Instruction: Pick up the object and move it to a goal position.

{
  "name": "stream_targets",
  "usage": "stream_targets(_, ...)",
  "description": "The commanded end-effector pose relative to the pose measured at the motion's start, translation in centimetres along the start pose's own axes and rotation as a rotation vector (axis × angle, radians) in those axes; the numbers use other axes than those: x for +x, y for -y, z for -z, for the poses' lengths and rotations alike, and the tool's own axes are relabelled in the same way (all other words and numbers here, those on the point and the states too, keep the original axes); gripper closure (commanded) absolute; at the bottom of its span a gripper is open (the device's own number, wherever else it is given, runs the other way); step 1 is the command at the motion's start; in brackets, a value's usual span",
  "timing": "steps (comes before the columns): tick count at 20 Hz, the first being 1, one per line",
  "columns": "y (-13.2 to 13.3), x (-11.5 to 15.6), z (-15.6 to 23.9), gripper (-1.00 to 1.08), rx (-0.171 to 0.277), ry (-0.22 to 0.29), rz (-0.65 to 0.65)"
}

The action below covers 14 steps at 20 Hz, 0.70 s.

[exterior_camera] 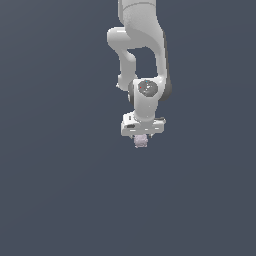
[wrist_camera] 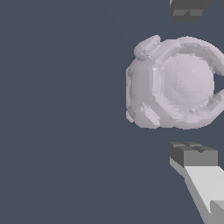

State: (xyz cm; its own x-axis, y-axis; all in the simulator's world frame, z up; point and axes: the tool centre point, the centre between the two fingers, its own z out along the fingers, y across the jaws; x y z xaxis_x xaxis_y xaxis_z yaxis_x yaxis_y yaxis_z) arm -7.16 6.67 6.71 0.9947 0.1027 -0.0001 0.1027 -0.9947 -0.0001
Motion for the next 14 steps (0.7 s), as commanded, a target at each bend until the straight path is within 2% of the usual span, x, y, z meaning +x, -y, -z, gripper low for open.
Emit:
stream_targets(1, 0.0, -0.1, -1.3, -0.92, 0.000, 0.001, 0.000)
stream_targets(8, 0.0, 0.0, -2.7, -0.92, 0.000, 0.000, 0.000)
stream_targets(9, 0.0, 0.0, -2.7, 1.08, 0.000, 0.000, 0.000)
stream_targets(14, 0.0, 0.0, -2.7, 1.08, 0.000, 0.000, 0.000)
